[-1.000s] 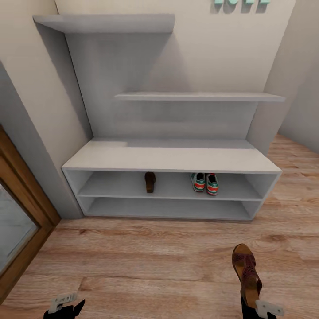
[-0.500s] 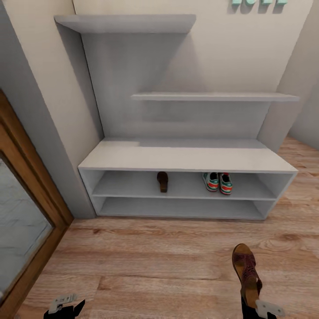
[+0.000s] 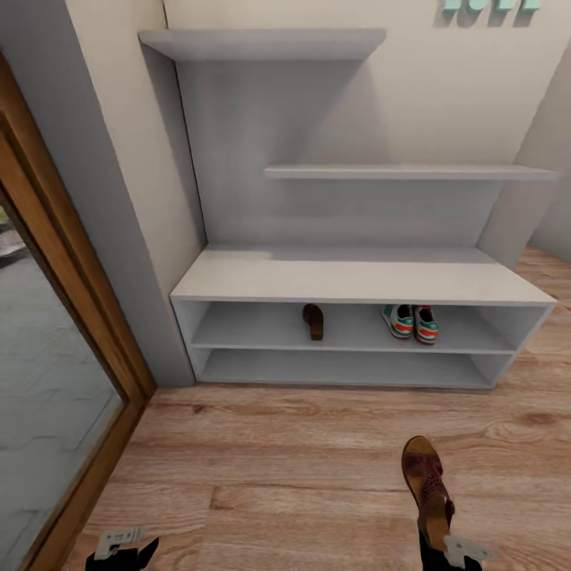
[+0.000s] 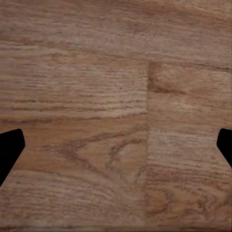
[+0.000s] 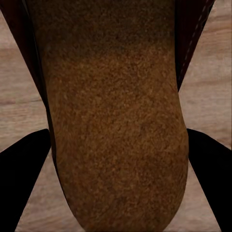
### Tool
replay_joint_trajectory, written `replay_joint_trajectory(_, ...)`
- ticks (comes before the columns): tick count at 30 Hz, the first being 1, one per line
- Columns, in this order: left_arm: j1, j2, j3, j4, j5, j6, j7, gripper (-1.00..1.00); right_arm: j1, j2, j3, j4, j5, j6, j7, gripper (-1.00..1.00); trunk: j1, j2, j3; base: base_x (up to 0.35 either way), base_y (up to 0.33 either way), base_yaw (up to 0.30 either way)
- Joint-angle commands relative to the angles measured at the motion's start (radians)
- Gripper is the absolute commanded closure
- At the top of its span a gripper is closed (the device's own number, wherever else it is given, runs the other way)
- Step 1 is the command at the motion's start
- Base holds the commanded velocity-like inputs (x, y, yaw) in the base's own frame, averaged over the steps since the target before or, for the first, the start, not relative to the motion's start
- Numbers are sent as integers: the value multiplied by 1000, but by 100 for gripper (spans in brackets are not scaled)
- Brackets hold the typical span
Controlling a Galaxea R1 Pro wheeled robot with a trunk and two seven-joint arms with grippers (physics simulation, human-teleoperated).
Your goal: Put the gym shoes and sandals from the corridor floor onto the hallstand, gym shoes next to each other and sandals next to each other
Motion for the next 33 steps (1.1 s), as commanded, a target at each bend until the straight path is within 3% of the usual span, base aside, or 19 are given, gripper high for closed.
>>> replay_joint_trajectory(1,-1,-3,-4,2,-16,-14,-9,-100,-1,18,10,-3,20,14,-9,100,0,0,-1,-18,249,0)
replay_joint_trajectory(3,-1,-4,-18,2,-20,-20,-17,-100,-4,39,27,-8,34,42,-24,100,0,0,-1,-13,187,0)
replay_joint_trajectory(7,-1,-6,-46,2,-23,-35,-35,-100,-33,107,61,-51,75,158,-114,100,0,0,-1,-5,79,0)
replay_joint_trajectory(9,-1,-6,-56,6,-24,-61,-44,-100,-69,177,89,-110,115,281,-218,100,0,0,-1,-2,29,0)
replay_joint_trajectory(11,-1,-5,-59,9,-24,-76,-46,-100,-84,209,106,-139,134,341,-264,100,0,0,-1,-1,16,0)
replay_joint_trajectory(12,-1,-3,-60,12,-24,-89,-48,-100,-99,239,125,-166,147,396,-301,100,0,0,-1,-1,9,0)
replay_joint_trajectory(18,7,3,-60,16,-23,-115,-70,-100,-187,244,222,-240,167,573,-364,100,0,0,-1,0,4,0)
replay_joint_trajectory(22,18,2,-60,16,-22,-118,-180,-100,-332,244,253,-251,132,682,-372,100,0,0,-1,0,0,0)
replay_joint_trajectory(25,19,-6,-64,18,-26,-118,-203,-100,-368,244,267,-254,109,696,-369,100,0,0,-1,0,0,0)
replay_joint_trajectory(33,19,-10,-65,17,-26,-117,-210,-100,-378,244,339,-252,103,699,-332,100,0,0,-1,0,0,0)
